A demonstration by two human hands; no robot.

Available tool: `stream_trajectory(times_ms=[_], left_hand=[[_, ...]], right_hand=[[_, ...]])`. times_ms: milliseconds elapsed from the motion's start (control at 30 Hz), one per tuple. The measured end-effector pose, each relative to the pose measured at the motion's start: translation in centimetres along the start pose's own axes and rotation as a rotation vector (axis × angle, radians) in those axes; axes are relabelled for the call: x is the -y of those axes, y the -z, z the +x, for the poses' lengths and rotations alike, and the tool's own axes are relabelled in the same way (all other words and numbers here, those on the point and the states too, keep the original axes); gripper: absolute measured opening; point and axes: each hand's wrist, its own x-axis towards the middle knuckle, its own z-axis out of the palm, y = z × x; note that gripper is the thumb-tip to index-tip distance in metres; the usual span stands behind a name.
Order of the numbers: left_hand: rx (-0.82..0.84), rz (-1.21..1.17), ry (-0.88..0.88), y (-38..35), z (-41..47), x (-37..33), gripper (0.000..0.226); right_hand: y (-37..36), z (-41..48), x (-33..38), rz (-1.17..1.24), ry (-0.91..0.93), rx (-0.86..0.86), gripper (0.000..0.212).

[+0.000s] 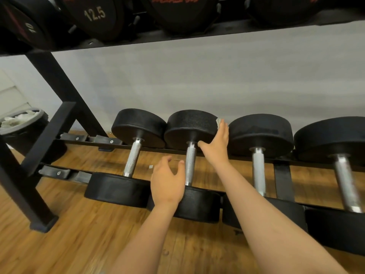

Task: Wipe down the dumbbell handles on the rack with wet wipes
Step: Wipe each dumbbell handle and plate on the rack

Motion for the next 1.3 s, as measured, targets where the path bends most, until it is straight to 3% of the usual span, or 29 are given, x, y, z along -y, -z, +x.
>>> stream_trajectory(times_ms=[67,167,333,500,667,767,967,1033,1133,1300], left_hand=[[-0.003,-0.002,-0.004,0.0,0.0,0.1,0.047],[-0.003,0.004,-0.01,-0.2,0.1,0.1,0.048],[-0.001,0.001,-0.034,-0.3,0.1,0.4,0.048],[-0.001,0.002,-0.02,-0.2,0.1,0.4,0.044],[-0.017,-0.057,-0.02,0.0,0.0,0.4,0.037],[-0.032,-0.06,-0.036,0.1,0.0,0.4,0.035],[-0.062,-0.041,-0.06,0.3,-0.5,0.2,0.035],[-0.123,0.017,-0.147,0.4,-1.0,-0.3,0.037],[-0.202,0.104,-0.412,-0.5,-1.9,-1.5,0.037],[0.062,-0.164,-0.416,-6.2,-5.9,-5.6,0.04]], right_hand=[[0.3,0.8,0.5,-0.056,0.03,0.006,0.104],[0.5,1.6,2.3,-0.323,0.18,0.069,0.104],[0.9,-1.6,1.2,-0.683,0.658,0.145,0.084],[-0.4,1.4,4.4,-0.707,0.481,0.153,0.073],[-1.6,-0.8,4.8,-0.919,0.736,0.24,0.062],[0.9,-1.3,3.7,-0.847,0.746,0.28,0.056],[4.4,-3.1,3.2,-0.728,0.578,0.304,0.058],[6.6,-3.5,2.8,-0.717,0.573,0.226,0.057],[10.3,-3.7,2.6,-0.736,0.585,0.106,0.055],[15.2,-3.2,1.1,-0.806,0.476,0.028,0.055]])
